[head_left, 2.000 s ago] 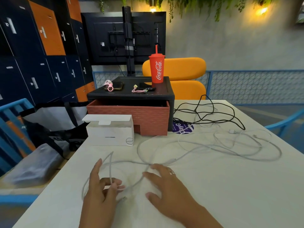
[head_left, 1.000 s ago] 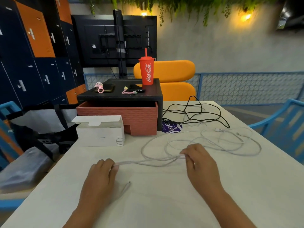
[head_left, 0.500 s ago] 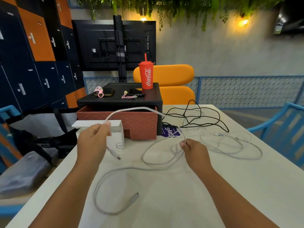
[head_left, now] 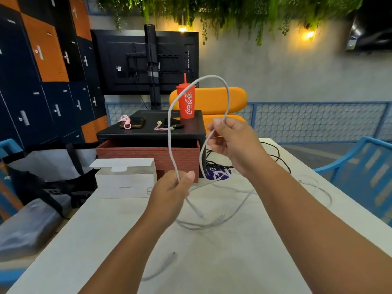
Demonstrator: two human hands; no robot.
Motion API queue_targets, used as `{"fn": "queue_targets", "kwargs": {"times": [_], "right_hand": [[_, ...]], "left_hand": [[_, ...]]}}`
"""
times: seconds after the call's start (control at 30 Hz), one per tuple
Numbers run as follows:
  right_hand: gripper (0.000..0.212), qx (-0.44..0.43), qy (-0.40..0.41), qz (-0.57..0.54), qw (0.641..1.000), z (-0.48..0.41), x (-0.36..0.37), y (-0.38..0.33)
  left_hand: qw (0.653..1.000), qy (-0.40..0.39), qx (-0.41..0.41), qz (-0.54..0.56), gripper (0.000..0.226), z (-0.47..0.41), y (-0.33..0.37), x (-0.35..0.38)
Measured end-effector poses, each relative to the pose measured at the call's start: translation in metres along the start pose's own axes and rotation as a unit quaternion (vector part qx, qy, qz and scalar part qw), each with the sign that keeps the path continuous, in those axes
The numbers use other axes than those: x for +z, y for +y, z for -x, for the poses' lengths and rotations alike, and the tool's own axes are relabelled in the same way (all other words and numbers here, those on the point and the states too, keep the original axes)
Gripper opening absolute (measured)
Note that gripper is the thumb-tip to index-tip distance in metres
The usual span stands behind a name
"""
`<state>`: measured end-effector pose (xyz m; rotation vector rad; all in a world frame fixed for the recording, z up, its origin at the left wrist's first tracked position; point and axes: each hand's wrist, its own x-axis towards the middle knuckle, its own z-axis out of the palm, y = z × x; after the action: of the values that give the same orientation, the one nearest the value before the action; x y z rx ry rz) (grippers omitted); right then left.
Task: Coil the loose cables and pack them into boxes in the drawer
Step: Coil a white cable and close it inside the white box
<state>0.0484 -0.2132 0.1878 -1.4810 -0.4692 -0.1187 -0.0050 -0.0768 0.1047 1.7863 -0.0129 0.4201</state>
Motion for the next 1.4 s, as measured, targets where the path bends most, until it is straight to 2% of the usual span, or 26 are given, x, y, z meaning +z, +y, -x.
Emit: {"fn": "queue_targets", "kwargs": {"times": [0.1,0.23,0.27,0.33,0.4,0.47,0.53,0.67,0.73,0.77,0.97,1.07,1.17,1.23,1.3,1.4], "right_hand": [[0.026,0.029,-0.019,-0.031,0.999,0.006,0.009,0.007],[0.02,0.043,-0.001,-0.084,0.996,0.009,0.003,0.018],[0.015,0.048,-0.016,-0.058,0.997,0.01,-0.001,0.023],[0.015,0.066,-0.092,0.089,0.99,0.014,-0.013,0.044],[0.022,0.099,-0.182,0.245,0.947,0.019,-0.024,0.068],[0.014,0.11,-0.218,0.372,0.896,0.024,-0.033,0.09],[0.013,0.081,-0.188,0.478,0.854,0.024,-0.043,0.104],[0.02,0.084,-0.026,0.585,0.806,0.014,-0.075,0.112],[0.024,0.082,-0.013,0.669,0.739,0.003,-0.094,0.111],[0.025,0.092,-0.005,0.691,0.717,-0.002,-0.1,0.106],[0.038,0.168,0.048,0.638,0.75,-0.043,-0.115,0.058],[0.023,0.101,0.136,0.547,0.82,-0.056,-0.116,0.039],[0.017,0.026,0.205,0.485,0.85,-0.061,-0.116,0.028],[0.022,-0.019,0.222,0.469,0.854,-0.066,-0.115,0.025],[0.028,-0.034,0.23,0.482,0.845,-0.072,-0.116,0.025],[0.039,0.054,0.225,0.536,0.812,-0.08,-0.132,0.034]], "left_hand": [[0.998,-0.039,-0.016,0.046,0.019,0.0,0.011,0.014],[0.998,-0.006,-0.016,0.063,0.035,-0.005,0.017,0.02],[0.998,0.004,-0.017,0.068,0.035,-0.007,0.019,0.017],[0.994,0.014,-0.025,0.108,0.034,-0.01,0.024,0.011],[0.987,0.023,-0.032,0.155,0.032,-0.013,0.032,0.005],[0.981,0.042,-0.034,0.187,0.033,-0.016,0.042,-0.003],[0.972,0.064,-0.033,0.223,0.033,-0.02,0.052,-0.014],[0.961,0.111,-0.034,0.251,0.028,-0.028,0.064,-0.041],[0.957,0.13,-0.039,0.257,0.031,-0.032,0.062,-0.052],[0.956,0.137,-0.047,0.254,0.032,-0.034,0.06,-0.055],[0.965,0.158,-0.106,0.182,0.027,-0.04,0.037,-0.058],[0.975,0.128,-0.127,0.13,0.02,-0.04,0.028,-0.05],[0.985,0.074,-0.13,0.088,0.027,-0.039,0.017,-0.039],[0.986,0.045,-0.143,0.078,0.028,-0.038,0.009,-0.032],[0.984,0.03,-0.158,0.078,0.025,-0.038,0.002,-0.026],[0.983,0.016,-0.169,0.071,0.013,-0.035,-0.005,-0.02]]}}
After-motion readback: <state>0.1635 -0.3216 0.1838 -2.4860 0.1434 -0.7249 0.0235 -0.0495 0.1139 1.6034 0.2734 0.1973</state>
